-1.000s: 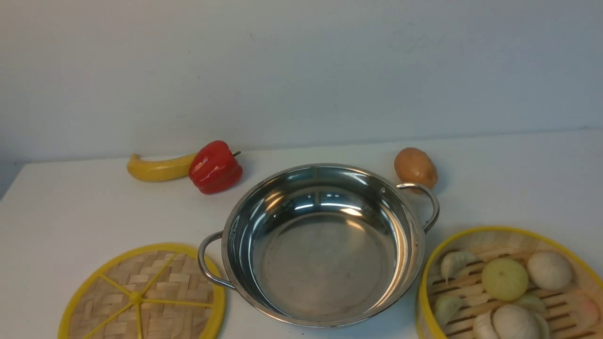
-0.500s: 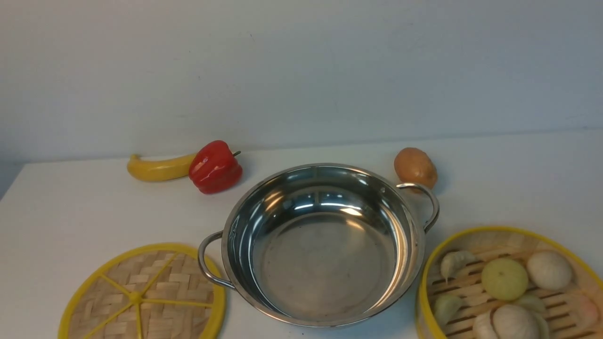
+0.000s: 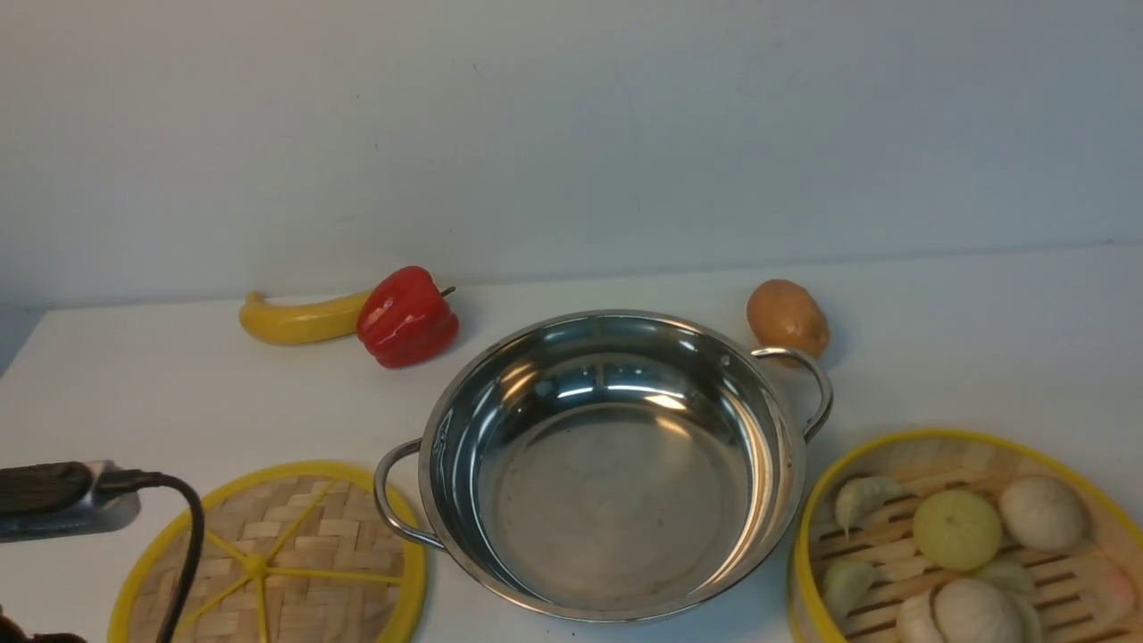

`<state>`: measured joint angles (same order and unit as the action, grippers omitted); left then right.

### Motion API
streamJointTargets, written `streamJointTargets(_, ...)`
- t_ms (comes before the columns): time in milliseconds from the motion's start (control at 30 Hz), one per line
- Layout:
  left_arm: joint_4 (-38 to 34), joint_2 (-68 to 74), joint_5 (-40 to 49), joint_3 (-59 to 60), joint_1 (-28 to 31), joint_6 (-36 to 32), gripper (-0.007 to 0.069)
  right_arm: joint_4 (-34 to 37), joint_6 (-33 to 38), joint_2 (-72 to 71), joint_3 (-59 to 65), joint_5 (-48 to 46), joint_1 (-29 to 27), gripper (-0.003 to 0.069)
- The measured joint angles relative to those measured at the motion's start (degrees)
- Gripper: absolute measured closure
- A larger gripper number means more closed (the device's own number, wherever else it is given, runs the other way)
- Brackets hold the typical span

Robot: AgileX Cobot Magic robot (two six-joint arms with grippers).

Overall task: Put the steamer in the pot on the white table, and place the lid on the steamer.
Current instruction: 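Reach for and grasp the rim of the bamboo steamer holding the buns with the right gripper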

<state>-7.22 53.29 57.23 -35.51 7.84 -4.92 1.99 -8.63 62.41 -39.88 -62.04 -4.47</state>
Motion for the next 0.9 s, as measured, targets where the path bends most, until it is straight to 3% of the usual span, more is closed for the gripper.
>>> streamJointTargets(500,-1.0,3.3,-0.6,-0.1,0.0,-1.6,0.0384,4.7,5.2,15.4,-0.1,12.3,0.0,0.0416)
streamJointTargets(900,-1.1,3.3,-2.3,-0.1,0.0,-1.6,0.0384,4.3,5.3,21.3,-0.2,14.0,0.0,0.0416)
